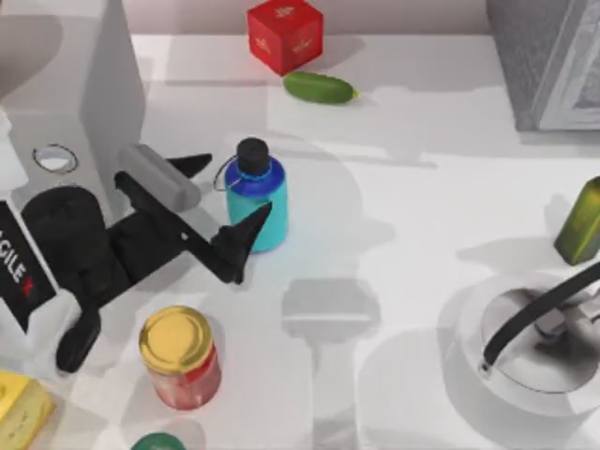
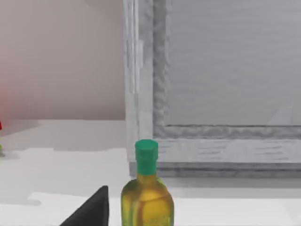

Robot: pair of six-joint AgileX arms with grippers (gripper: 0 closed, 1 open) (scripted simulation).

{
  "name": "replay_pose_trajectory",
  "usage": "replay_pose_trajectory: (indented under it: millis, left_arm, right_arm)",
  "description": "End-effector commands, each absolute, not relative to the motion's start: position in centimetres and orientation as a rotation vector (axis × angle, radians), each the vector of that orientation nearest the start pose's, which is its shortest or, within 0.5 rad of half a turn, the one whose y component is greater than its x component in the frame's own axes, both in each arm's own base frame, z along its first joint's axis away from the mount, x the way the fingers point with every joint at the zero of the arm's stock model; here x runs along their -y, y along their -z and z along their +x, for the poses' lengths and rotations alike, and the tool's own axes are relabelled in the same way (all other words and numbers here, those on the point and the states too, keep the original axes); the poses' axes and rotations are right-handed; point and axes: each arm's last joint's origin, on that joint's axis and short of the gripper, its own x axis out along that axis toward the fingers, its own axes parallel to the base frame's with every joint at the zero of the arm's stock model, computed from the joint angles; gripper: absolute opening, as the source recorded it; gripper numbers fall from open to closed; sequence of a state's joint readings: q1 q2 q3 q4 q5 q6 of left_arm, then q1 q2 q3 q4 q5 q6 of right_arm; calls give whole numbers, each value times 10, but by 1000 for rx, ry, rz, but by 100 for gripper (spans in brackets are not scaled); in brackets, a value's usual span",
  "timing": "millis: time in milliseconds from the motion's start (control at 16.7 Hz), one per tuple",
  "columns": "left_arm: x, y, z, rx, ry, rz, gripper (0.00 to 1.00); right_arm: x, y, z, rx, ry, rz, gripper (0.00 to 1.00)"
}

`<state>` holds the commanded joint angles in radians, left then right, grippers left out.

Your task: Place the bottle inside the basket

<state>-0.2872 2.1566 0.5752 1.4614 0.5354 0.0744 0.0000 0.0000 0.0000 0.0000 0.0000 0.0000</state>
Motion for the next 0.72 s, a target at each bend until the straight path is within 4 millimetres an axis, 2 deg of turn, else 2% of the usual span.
replay_pose_trajectory:
  millis: [180, 420, 660, 720]
  left_arm:
    - [119, -57, 319, -88, 803, 41, 100]
    - [135, -45, 323, -94, 805, 39, 100]
    - [135, -45, 323, -93, 805, 39, 100]
    - [135, -45, 323, -93, 805, 39, 92]
  right_arm:
    - [1, -160, 106, 0, 0, 0, 100]
    - [1, -160, 106, 0, 0, 0, 100]
    - [1, -160, 106, 0, 0, 0, 100]
    - [1, -160, 106, 0, 0, 0, 100]
